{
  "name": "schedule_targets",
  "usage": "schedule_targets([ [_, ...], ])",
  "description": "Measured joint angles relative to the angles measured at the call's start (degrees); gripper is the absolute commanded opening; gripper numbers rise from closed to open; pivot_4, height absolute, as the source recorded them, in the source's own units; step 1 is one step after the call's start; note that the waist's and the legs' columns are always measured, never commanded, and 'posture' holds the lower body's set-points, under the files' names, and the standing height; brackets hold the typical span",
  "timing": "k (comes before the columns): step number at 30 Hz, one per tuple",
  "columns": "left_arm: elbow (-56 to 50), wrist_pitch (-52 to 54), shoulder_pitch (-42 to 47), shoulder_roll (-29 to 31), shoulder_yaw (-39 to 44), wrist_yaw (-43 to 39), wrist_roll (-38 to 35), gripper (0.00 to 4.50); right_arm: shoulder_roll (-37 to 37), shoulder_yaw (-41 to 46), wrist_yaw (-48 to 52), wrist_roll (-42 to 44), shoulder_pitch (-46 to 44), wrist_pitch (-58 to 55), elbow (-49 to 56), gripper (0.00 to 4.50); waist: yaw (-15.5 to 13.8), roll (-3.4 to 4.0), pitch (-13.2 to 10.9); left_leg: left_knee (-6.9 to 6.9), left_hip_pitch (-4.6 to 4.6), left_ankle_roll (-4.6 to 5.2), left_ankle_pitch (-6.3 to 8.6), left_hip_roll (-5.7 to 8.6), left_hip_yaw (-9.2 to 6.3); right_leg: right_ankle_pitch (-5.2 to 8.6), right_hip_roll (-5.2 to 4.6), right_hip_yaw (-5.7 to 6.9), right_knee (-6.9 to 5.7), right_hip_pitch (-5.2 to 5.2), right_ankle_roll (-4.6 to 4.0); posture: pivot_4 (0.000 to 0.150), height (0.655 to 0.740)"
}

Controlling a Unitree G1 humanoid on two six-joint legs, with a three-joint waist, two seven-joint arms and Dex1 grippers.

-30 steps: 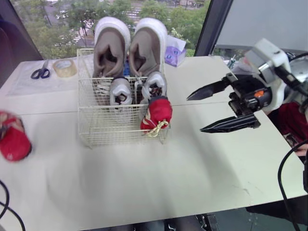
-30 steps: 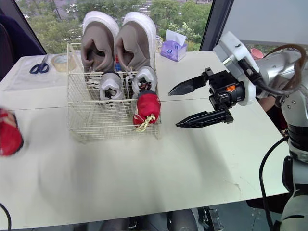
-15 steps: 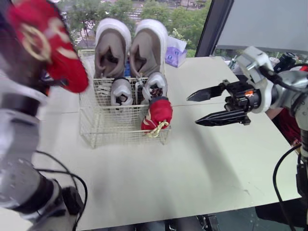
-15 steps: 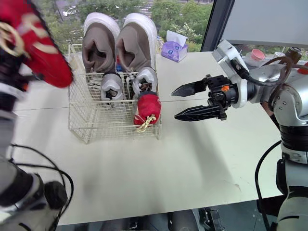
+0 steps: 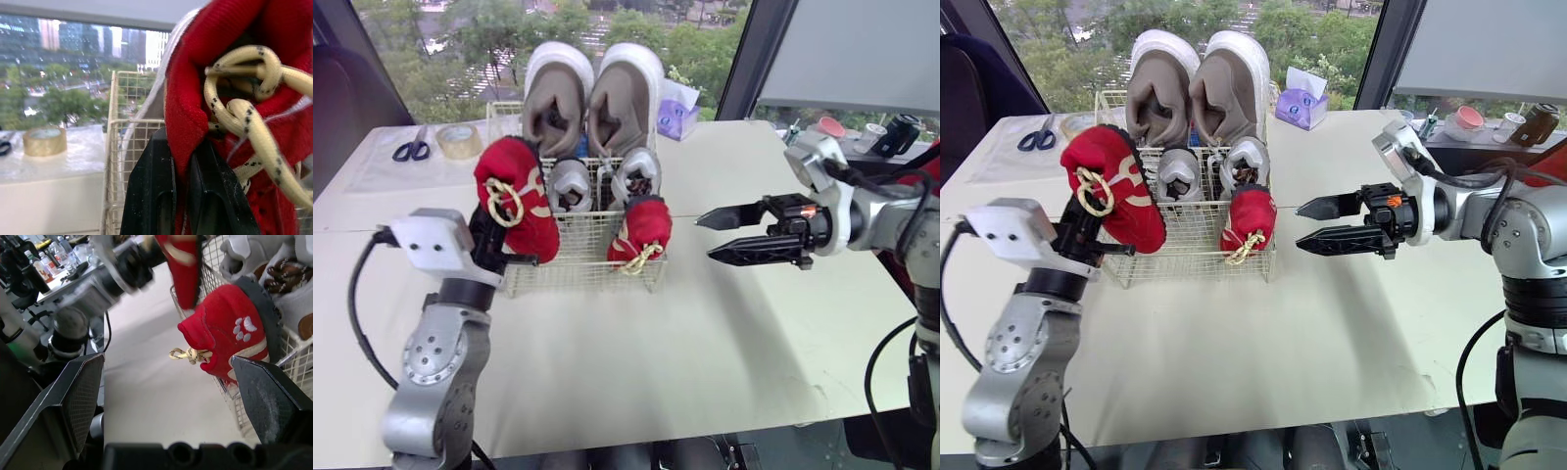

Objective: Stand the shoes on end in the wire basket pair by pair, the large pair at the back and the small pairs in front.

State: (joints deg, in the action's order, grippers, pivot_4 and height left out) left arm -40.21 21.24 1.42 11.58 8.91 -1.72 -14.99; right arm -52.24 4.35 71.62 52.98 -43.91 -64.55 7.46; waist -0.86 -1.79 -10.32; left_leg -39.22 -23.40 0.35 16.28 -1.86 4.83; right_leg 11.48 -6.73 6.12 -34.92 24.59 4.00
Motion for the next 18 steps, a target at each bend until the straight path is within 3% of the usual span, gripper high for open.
schedule_targets([
  [5,4.8,-8.5,-2.0,0.0,-2.0,-2.1,4.2,0.04,0.0,2.6,-3.5,2.6,2.6,-1.6,3.7,4.50,-0.1,0.24,0.1,0.00,-0.01,0.00,0.01,-0.01,-0.06,0.01,-0.04,0.06,0.00,-0.01,0.00,0.150,0.7400],
  [8,5.2,-9.0,-2.6,-1.0,-1.6,-2.6,3.0,0.04,0.0,3.9,-5.5,4.1,4.1,-2.5,5.4,4.50,-0.1,0.25,0.1,0.00,-0.01,0.00,0.01,-0.01,-0.07,0.01,-0.05,0.06,0.00,-0.01,0.01,0.150,0.7400],
  [11,4.5,-7.5,-3.3,-0.9,-0.4,-3.8,0.2,1.20,-0.1,4.9,-7.0,5.5,4.8,-3.2,6.4,4.50,0.0,0.29,0.1,0.00,-0.01,0.00,0.01,-0.02,-0.07,0.02,-0.04,0.07,0.00,-0.01,0.02,0.150,0.7400],
  [13,4.2,-4.8,-4.3,-1.1,0.9,-4.5,-4.0,2.20,0.0,5.4,-7.7,6.1,4.9,-3.4,6.6,4.50,0.0,0.29,0.1,0.00,-0.02,0.00,0.01,-0.02,-0.09,0.03,-0.04,0.08,0.00,0.00,0.03,0.150,0.7400],
  [17,-0.4,5.1,-7.1,3.1,5.2,-6.9,-18.4,4.30,0.0,5.3,-8.9,6.9,6.2,-3.4,7.2,4.50,0.1,0.31,0.1,0.02,-0.04,0.00,0.02,-0.02,-0.12,0.07,-0.04,0.11,0.01,0.02,0.08,0.150,0.7400],
  [18,-2.1,7.7,-8.4,4.9,6.5,-7.4,-22.3,4.44,0.0,5.4,-9.0,6.9,6.7,-3.4,7.3,4.50,0.1,0.32,0.1,0.05,-0.03,0.01,0.02,-0.03,-0.13,0.09,-0.04,0.10,0.02,0.02,0.10,0.150,0.7400],
])
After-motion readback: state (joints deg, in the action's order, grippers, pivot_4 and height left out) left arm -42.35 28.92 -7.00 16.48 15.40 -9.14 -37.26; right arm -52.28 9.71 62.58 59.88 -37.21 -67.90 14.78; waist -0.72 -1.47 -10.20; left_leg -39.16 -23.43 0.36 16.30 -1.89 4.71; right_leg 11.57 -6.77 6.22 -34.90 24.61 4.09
